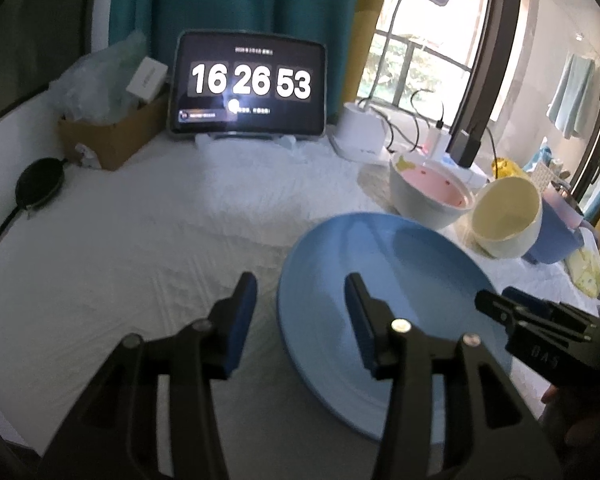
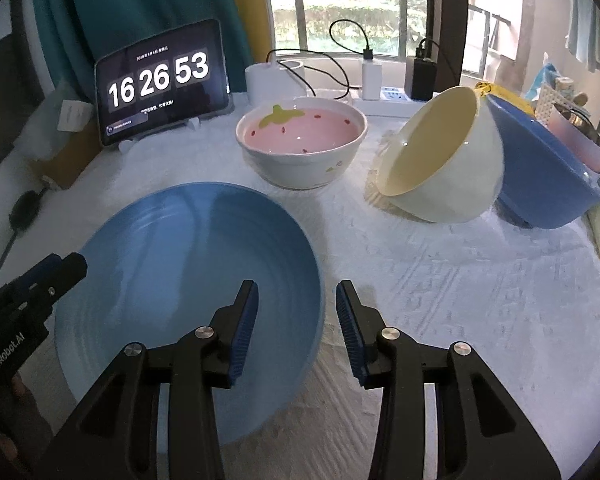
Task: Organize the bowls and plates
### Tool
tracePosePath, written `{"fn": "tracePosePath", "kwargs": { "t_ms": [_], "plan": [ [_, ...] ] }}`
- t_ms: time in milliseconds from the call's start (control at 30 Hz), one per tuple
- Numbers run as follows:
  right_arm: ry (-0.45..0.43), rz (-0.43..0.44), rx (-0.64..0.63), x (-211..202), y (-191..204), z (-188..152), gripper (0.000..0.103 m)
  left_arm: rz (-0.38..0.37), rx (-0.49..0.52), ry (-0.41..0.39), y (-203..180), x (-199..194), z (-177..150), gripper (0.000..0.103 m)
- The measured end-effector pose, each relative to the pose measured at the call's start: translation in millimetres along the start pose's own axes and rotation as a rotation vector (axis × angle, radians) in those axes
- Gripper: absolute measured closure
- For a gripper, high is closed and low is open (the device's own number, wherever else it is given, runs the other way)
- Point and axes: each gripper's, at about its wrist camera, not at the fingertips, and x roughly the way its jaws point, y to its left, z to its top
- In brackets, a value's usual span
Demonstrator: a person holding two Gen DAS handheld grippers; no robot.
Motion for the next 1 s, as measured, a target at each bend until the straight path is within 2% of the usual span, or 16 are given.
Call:
{"fn": "tracePosePath", "kwargs": {
  "t_ms": [267,500,767,833,1000],
  "plan": [
    [-0.04,-0.016,0.028,-21.9,-24.2,-3.6,0.06,-0.016,-0.001,-0.054,-16.9,-18.5,2.7,0.055],
    [-0.083,-0.044,0.082,-42.2,-58.1,-6.2,0.06,-0.057,0.051,-0.079,-49.5,-31.7,3.8,0.055],
    [-0.127,-0.069,0.138,-63.5,-95.4,-13.4,0.06,-0.109,0.114,-0.086,-93.2,-39.1,4.9,0.055],
    [-0.142,-0.077,0.153,-69.3,-106.2,-15.0,0.06,-0.141,0.108,-0.066,-100.8,-38.4,5.2,0.055],
    [-0.165,-0.086,0.186,-81.3,-131.0,-22.2,0.06,-0.158,0.12,-0.059,-124.5,-38.9,4.8,0.055]
  ]
}}
